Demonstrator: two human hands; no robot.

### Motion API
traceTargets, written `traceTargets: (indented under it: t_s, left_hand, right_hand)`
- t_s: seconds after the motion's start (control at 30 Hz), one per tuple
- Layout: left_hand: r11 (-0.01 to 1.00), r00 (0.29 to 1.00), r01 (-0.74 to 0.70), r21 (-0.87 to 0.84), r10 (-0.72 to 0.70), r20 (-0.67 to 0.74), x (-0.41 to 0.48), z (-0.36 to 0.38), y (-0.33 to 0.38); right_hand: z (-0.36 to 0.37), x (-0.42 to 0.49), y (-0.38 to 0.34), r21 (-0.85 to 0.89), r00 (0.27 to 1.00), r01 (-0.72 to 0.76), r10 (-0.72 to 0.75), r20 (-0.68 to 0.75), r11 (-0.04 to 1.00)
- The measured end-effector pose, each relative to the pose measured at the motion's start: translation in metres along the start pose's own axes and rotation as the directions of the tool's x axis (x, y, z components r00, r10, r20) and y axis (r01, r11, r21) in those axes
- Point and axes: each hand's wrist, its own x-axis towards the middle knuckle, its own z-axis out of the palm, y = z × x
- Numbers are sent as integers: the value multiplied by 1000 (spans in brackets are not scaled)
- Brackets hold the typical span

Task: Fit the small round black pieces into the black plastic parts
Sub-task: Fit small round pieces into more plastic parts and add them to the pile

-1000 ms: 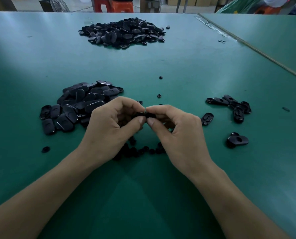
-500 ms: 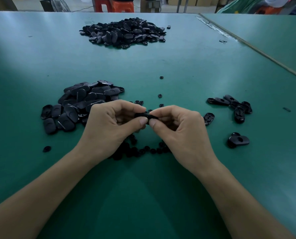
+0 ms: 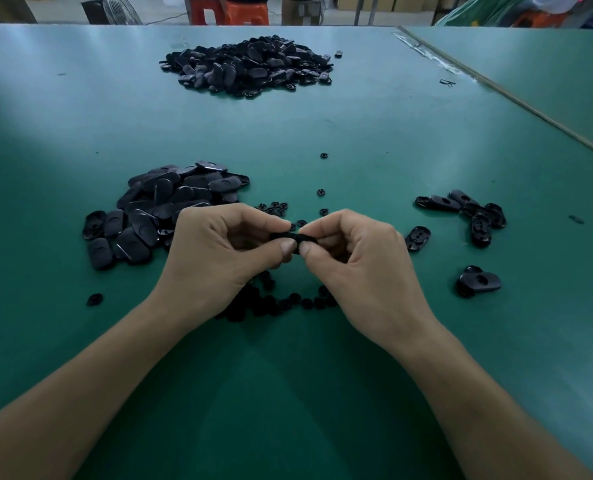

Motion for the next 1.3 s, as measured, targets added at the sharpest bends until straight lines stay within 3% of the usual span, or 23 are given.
traceTargets:
  t_s: [0.43, 0.53, 0.63, 0.77, 0.83, 0.93, 1.13, 1.3]
  left_hand:
    - [993, 994, -95, 71, 99, -54, 1, 0, -2]
    - [987, 980, -113, 112, 130, -151, 2, -3, -4]
    - [966, 947, -116, 233, 179, -268, 6, -10, -8]
    - [901, 909, -100, 422, 256, -330, 10, -21, -13]
    - [858, 897, -78, 508, 283, -340, 12, -29, -14]
    - [796, 884, -2, 605, 283, -371, 15, -36, -13]
    - [695, 913, 163, 700, 163, -375, 18, -41, -15]
    - [642, 892, 275, 716, 108, -439, 21, -44, -19]
  right_hand:
    - [2, -1, -2, -21, 998, 51, -52, -42, 998]
    - [0, 0, 1, -203, 981, 52, -88, -175, 978]
    - [-10, 3, 5, -399, 945, -38, -96, -311, 916]
    - [-19, 4, 11, -632, 933, -239, -5, -359, 737]
    - [-21, 3, 12, -683, 931, -339, 128, -341, 647]
    - [-23, 2, 11, -693, 922, -388, 250, -296, 608]
    - [-27, 3, 12, -717, 948, -318, 197, -250, 620]
    - [-33, 4, 15, -650, 953, -273, 108, -283, 709]
